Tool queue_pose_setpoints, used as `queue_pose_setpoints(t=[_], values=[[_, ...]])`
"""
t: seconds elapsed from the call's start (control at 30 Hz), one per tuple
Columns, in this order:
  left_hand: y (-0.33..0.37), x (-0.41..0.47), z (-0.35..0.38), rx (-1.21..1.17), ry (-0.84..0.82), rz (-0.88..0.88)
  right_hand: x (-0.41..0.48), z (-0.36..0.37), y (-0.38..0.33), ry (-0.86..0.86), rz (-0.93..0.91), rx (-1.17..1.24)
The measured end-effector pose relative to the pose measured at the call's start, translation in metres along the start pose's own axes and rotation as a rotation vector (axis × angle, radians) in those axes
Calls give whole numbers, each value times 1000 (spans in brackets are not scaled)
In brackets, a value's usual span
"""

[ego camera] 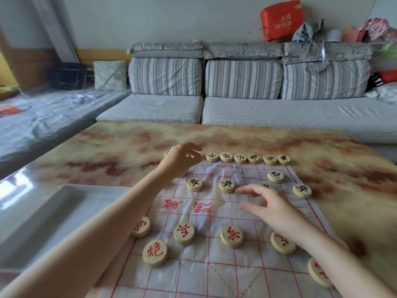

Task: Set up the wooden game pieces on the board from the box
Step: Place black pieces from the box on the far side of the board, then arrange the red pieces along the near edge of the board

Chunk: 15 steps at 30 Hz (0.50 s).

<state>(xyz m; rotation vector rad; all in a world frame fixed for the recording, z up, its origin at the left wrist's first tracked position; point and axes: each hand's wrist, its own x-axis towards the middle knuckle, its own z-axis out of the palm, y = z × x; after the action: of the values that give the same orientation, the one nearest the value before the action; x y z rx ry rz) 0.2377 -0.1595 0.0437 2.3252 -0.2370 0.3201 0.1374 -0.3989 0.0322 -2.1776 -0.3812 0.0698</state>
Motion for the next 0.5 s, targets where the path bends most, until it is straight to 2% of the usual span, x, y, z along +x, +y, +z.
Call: queue_pose_setpoints(t=[0.17, 0.27, 0.4, 0.5], values=[[12, -65, -45, -43, -9, 17, -24, 26, -24, -65, 3, 60], [11, -115, -64, -95, -1, -31, -41, 41, -38, -106, -9, 61], [6, -201, -76, -197, -13, -99, -75, 66, -56, -160, -75, -61], [2, -267, -80, -211, 44, -187, -101, 88, -67, -218, -97, -129]])
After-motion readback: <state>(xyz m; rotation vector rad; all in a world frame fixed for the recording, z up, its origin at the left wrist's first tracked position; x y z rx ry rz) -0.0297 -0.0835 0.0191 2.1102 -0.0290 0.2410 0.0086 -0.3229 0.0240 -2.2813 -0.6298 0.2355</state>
